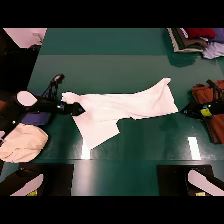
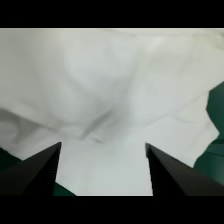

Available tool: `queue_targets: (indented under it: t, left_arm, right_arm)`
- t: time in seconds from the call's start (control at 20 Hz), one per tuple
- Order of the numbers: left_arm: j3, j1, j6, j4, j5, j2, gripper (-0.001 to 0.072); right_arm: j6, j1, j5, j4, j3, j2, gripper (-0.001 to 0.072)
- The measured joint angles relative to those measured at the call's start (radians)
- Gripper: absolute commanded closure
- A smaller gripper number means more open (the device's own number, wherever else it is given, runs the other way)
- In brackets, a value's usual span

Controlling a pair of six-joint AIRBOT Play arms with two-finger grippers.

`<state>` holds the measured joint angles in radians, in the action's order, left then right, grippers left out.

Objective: Fold the shirts.

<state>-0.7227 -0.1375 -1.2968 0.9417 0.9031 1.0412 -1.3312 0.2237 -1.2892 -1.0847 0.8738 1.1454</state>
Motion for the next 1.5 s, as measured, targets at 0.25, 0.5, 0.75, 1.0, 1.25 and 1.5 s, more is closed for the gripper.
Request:
queue_targets:
  t: [0.25, 0.5, 0.75, 1.0, 1.25, 1.5]
  left_arm:
    - [0.084, 0.000, -0.037, -0.012, -0.150, 0.051, 0.0089]
    - [0.100, 0.001, 0.072, -0.213, -0.211, 0.106, 0.0172]
    - [0.103, 0.001, 0.135, -0.296, -0.150, 0.118, 0.0685]
    - [0.044, 0.001, 0.167, -0.315, 0.001, 0.114, 0.0685]
    - [-0.126, 0.000, 0.177, -0.314, 0.071, 0.108, 0.0684]
    - [-0.202, 0.000, 0.179, -0.286, 0.089, 0.107, 0.0684]
  right_arm:
    - [0.010, 0.004, 0.016, 0.034, 0.016, 0.000, 0.0324]
    - [0.013, 0.004, 0.010, 0.043, 0.036, 0.000, 0.0324]
    - [0.013, 0.004, 0.007, 0.045, 0.040, 0.000, 0.0324]
    - [0.013, 0.004, 0.006, 0.043, 0.040, 0.001, 0.0228]
    - [0.014, 0.004, 0.021, 0.039, 0.041, 0.087, 0.0121]
    - [0.027, 0.005, 0.124, 0.108, 0.041, 0.228, 0.0161]
